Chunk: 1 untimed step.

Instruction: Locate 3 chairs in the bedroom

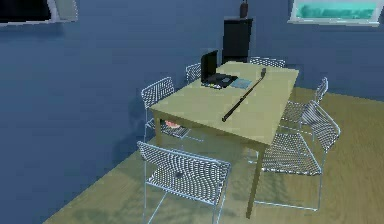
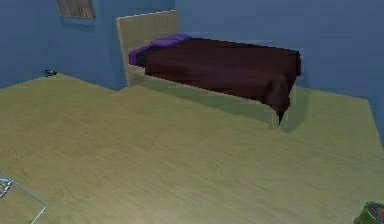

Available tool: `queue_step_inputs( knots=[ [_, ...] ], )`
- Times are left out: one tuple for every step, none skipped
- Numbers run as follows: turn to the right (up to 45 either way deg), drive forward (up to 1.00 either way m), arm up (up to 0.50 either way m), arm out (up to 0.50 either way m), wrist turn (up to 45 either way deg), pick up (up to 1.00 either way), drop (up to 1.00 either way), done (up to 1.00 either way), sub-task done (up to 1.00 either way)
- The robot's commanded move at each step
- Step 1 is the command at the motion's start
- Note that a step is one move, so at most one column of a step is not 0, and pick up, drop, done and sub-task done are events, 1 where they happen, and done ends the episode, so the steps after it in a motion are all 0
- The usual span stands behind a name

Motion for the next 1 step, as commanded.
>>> queue_step_inputs(
  knots=[
    [0.0, 0.0, 0.0, 0.0, 0.0, 0.0, 0.0, 0.0, 1.0]
  ],
)
